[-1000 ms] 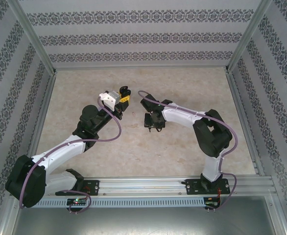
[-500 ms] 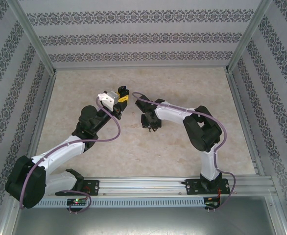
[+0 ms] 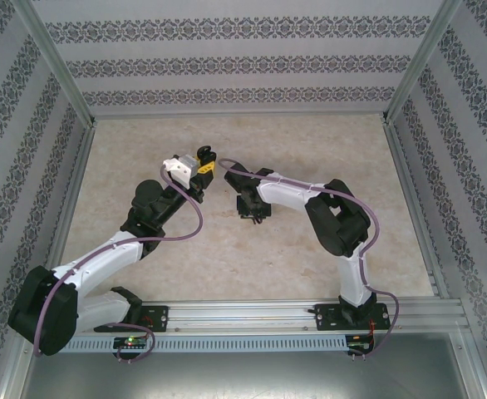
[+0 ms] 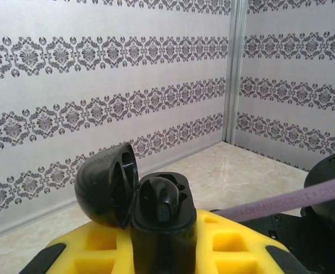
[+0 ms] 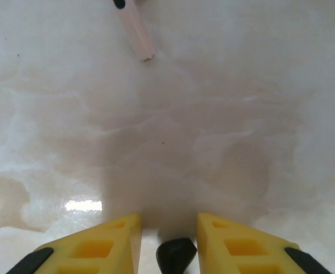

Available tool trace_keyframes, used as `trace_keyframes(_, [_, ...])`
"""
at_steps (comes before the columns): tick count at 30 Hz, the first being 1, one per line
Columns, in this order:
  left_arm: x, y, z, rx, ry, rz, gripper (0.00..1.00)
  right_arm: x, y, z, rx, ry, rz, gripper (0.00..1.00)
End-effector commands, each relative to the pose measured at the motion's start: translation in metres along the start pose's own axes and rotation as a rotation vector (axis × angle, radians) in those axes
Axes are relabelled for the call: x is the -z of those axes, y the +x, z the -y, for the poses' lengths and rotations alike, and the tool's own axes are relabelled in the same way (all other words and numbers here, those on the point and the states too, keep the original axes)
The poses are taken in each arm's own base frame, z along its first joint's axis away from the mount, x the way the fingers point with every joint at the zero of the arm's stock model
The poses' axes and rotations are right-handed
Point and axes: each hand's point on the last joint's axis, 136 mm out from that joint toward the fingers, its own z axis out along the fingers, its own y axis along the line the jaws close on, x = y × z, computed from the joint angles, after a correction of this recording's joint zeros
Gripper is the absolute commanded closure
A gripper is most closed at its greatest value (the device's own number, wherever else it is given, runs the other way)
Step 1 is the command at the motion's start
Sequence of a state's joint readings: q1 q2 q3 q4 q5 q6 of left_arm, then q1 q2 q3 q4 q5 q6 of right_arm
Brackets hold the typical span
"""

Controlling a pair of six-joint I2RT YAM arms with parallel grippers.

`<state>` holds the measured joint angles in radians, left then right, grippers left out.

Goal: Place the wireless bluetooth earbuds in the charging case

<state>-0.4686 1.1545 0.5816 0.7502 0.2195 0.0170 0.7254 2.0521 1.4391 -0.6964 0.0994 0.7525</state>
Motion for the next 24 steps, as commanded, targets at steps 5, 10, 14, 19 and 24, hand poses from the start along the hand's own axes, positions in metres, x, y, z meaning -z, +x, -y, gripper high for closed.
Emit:
trace_keyframes(5, [0.007, -0.022, -0.005, 0.005, -0.011, 0.081, 1.00, -0.004, 0.015, 0.009, 0.045, 0.061, -0.030, 0.69])
trace_keyframes(10, [0.007, -0.022, -0.004, 0.006, -0.006, 0.079, 1.00, -0.004, 0.017, 0.011, 0.048, 0.064, -0.029, 0.69])
trace_keyframes(14, [0.006, -0.024, -0.004, 0.007, -0.004, 0.080, 1.00, -0.005, 0.020, 0.011, 0.052, 0.067, -0.034, 0.72])
trace_keyframes(19, [0.006, -0.025, -0.003, 0.008, 0.002, 0.079, 1.00, -0.004, 0.022, 0.014, 0.051, 0.064, -0.033, 0.69])
trace_keyframes(24, [0.004, -0.026, -0.003, 0.010, 0.005, 0.079, 1.00, -0.004, 0.024, 0.015, 0.054, 0.062, -0.035, 0.71])
